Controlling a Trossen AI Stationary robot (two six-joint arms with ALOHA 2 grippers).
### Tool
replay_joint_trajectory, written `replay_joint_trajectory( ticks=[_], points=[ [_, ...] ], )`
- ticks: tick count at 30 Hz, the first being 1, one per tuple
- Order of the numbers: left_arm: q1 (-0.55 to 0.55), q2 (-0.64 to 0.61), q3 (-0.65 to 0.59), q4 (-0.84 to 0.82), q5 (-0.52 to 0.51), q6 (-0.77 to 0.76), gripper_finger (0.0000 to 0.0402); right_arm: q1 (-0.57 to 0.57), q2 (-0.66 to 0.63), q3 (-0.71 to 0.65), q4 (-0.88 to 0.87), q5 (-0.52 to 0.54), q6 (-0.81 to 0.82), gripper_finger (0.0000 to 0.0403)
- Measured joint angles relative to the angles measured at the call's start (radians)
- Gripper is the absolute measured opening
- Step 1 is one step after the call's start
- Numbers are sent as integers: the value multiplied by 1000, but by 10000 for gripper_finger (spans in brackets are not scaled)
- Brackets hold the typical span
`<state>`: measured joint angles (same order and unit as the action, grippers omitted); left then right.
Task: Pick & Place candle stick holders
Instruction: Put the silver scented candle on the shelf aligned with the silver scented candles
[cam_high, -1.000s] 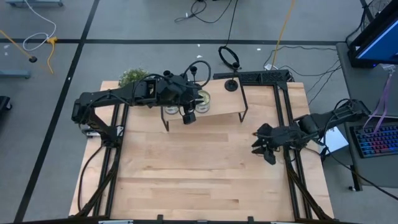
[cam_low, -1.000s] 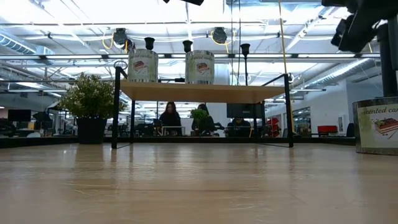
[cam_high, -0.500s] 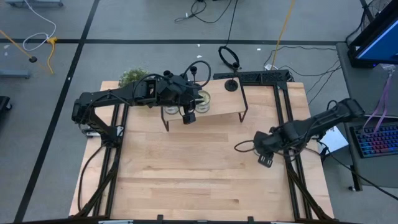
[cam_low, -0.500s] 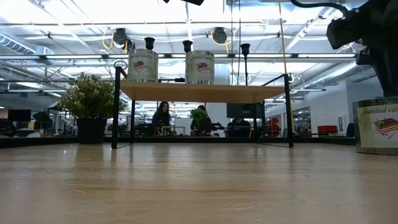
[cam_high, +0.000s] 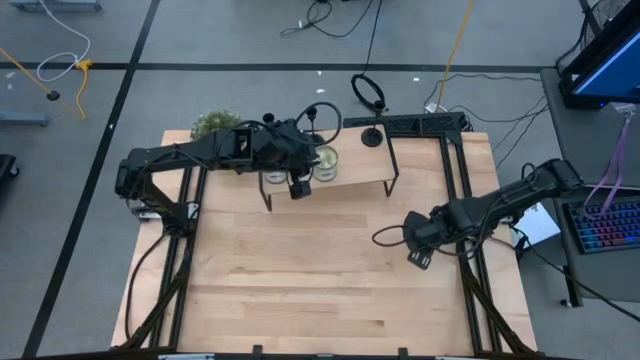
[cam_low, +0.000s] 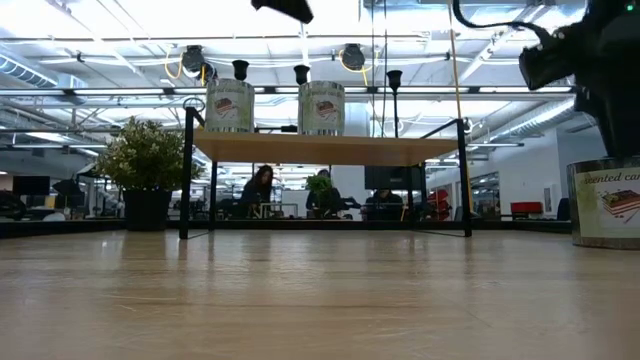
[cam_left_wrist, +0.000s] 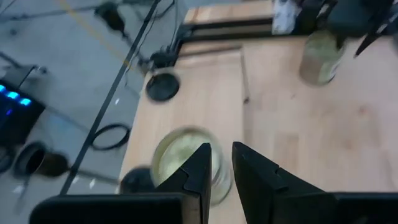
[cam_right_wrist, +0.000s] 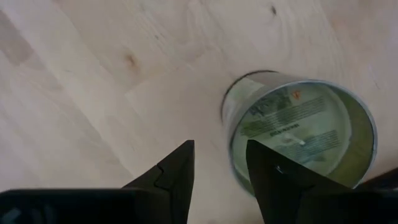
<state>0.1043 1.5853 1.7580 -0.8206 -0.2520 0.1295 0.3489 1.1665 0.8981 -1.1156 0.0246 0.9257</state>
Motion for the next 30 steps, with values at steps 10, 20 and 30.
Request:
replay_joint_trajectory(
  ticks=[10,20,30],
  points=[
    [-9,-5,0,-195,-69,-100,69,0,1,-52,-27,-2,38,100],
    [-9,-5,0,-208,-68,-113,69,0,-8,-39,85,-85,11,8],
    [-9,-5,0,-224,-64,-113,69,-29,-13,73,724,-237,-342,2]
  ],
)
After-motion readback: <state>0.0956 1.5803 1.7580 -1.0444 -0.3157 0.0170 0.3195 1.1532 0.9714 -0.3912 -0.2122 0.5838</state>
